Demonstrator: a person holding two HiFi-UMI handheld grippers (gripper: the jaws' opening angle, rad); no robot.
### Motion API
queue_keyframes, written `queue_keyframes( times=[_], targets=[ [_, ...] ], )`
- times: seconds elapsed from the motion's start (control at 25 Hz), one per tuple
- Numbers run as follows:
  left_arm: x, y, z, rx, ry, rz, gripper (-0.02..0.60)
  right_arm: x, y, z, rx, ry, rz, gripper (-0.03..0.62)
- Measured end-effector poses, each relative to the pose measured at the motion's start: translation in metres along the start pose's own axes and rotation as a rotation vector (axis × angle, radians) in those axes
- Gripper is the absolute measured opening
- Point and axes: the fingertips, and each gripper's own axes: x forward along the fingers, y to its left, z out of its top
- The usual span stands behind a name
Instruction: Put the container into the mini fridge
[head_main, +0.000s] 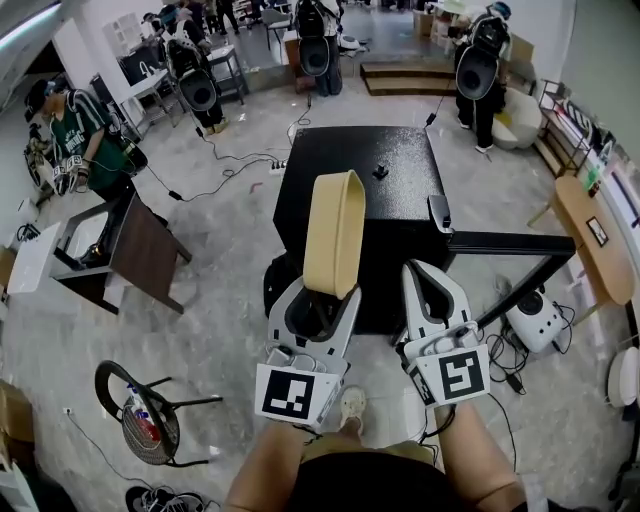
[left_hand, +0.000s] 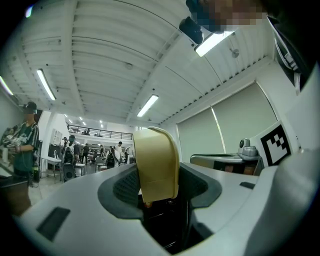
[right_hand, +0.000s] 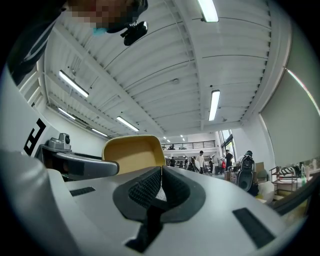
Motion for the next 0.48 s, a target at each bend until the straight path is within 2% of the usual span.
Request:
queue_keyframes(
  times=[0.16, 0.48],
  targets=[
    [0.029, 0.020, 0.010, -0.033, -0.049, -0.014, 0.233, 0.031, -0.013, -0.004, 0.003, 0.004, -0.026, 0.037],
    [0.062, 0.051, -0.002, -0.066, -0.039, -0.063, 0.233, 0.071, -0.022, -0.025, 0.001, 0.034, -0.063, 0.037]
  ],
)
